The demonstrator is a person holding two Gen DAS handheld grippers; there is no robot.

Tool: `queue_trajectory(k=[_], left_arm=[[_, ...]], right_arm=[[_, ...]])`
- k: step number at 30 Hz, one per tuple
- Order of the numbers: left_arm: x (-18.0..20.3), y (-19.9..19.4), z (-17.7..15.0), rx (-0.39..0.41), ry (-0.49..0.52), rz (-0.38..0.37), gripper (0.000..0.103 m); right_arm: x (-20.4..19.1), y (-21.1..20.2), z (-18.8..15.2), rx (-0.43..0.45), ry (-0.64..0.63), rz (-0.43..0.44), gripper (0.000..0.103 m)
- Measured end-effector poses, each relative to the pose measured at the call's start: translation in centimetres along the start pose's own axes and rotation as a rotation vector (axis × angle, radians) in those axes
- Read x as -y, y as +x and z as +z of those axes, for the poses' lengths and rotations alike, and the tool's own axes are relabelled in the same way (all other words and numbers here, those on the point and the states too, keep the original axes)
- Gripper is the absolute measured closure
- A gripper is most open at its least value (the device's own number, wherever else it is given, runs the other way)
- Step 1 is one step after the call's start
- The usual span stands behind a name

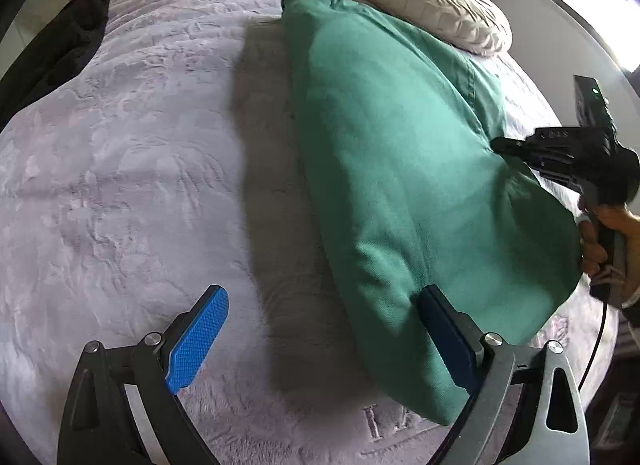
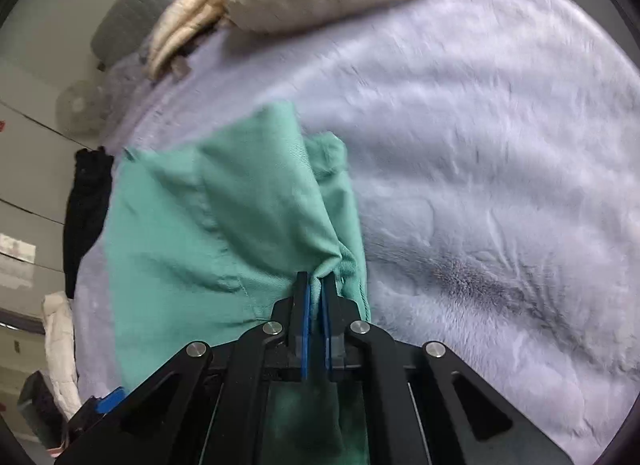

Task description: Fold large clothes

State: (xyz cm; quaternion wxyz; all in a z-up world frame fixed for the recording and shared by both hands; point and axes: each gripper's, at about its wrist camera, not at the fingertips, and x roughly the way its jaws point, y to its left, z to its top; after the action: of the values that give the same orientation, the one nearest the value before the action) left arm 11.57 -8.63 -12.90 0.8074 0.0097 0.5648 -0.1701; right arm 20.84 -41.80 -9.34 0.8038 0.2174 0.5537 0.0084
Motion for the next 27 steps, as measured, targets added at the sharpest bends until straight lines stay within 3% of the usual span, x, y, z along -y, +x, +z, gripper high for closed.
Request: queue_trajectory(k=[6, 8, 11, 14, 17, 20, 23, 27], left_arm=[[-0.2, -0.4, -0.6, -0.014, 0.003, 0.018, 0.001], [-0.3, -0.9, -0.8, -0.020, -0.005, 0.022, 0.001], [-0.4, -1.1, -1.1, -0.029, -0.015, 0.020, 0.001], [-0.4, -1.0, -1.2, -0.037, -0.028, 0.021, 0.001], [-0.3, -1.0, -1.3, -0.043, -0.034, 0.029, 0.001], [-0.1, -1.0, -1.2, -0.054, -0.030, 0.036, 0.001], [-0.1, -0.9, -1.0, -0.072, -0.036, 0.046, 0.001], [-0.1, -1.0, -0.8, -0.087, -0.038, 0.058, 0.001]], right_arm=[[2.0, -0.9, -0.4, -0.012, 0.119, 0.104, 0.099], [2.1, -2.7, -1.1, 0.003, 0.137, 0.112, 0.093], [-0.1, -6.9, -3.9, 0.030, 0.039, 0.136, 0.093], [-2.7, -9.0, -7.3, -0.005, -0.089, 0.153, 0.093], [-2.2, -8.7, -10.4, -0.055, -0.116, 0.042, 0.093], [2.1, -7.2, -11.8, -0.092, 0.057, -0.005, 0.099], [7.1, -6.3, -13.6, -0.130, 0.249, -0.027, 0.096], [8.2, -7.7, -14.7, -0.136, 0.291, 0.000, 0.098]])
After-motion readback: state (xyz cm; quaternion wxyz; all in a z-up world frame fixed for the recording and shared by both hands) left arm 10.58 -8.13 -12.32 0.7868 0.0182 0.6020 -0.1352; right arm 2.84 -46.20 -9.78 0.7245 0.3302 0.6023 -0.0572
